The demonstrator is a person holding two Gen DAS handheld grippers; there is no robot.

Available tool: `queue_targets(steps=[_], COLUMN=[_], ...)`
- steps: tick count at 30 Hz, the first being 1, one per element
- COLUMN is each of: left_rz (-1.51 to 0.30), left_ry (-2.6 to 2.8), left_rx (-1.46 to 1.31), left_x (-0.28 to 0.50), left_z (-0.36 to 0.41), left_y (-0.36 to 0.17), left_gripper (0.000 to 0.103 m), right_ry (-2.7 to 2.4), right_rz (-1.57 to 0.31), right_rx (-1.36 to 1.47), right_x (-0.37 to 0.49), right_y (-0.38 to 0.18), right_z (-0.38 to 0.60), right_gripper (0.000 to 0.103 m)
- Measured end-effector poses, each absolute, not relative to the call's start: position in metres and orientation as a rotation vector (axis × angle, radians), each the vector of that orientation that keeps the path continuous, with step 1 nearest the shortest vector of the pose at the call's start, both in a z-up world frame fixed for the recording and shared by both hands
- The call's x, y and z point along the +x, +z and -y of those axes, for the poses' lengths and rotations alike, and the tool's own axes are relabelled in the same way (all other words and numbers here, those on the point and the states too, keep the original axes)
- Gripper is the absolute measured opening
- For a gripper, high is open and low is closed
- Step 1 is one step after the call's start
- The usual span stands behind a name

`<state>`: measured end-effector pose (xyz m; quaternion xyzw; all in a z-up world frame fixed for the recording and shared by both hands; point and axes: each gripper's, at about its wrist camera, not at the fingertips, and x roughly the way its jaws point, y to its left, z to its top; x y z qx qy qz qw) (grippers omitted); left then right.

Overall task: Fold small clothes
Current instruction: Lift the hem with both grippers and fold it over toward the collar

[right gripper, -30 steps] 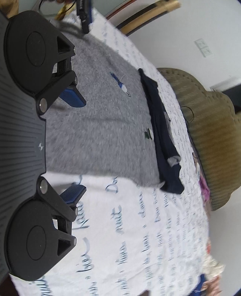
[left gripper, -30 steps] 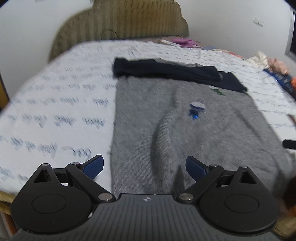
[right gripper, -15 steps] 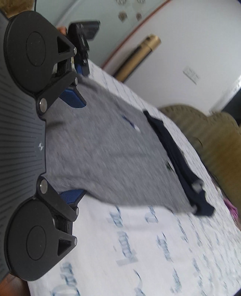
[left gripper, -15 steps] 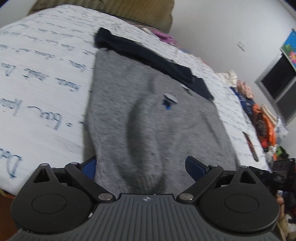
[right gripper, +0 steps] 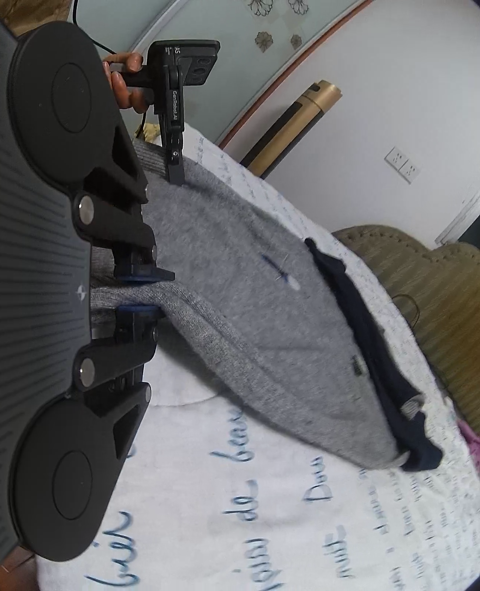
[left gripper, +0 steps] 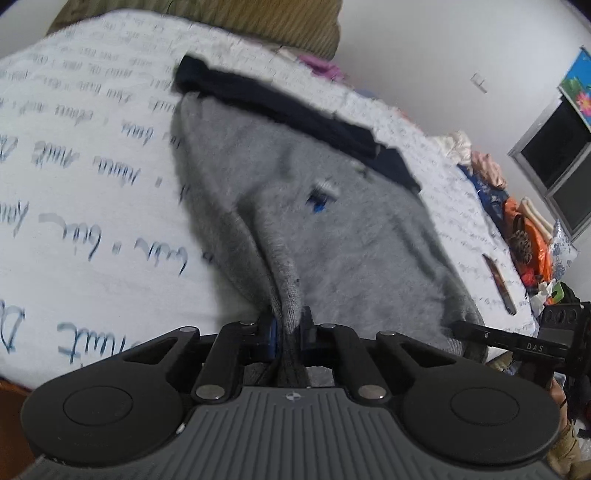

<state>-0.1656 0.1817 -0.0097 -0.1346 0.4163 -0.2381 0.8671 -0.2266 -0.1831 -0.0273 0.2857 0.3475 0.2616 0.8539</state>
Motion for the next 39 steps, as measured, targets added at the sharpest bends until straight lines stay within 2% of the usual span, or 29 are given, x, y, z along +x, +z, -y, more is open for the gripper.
queue_targets(steps=[11, 20, 29, 39], left_rz=[-0.670, -0.651, -0.696, -0.782], left_ry=[-0.476, -0.394, -0.323, -0.247], left_rx=[-0.193, -0.164, -0.119, -0.121], left_x=[-0.151, -0.093, -0.003, 0.099], left_z=[-0.148, -0.130, -0.104, -0.088], left_y=[0.062, 0.085, 0.085, 0.056], left_gripper=[0.009, 0.009, 0.009, 0.011], right_ry=[0.543, 0.471, 0.385, 0.288], right_rz=[-0.588, -0.538, -0.545, -0.599], right_rx=[0.521, 0.539, 0.624, 0.730], right_x=[-0.173, -0.120, -0.045, 0.035], right_y=[0.031, 0.044, 0.033, 0.005], right_z=[0.194, 0.213, 0.240, 0.266], right_gripper=[0.010, 0.010, 0.010, 0.010])
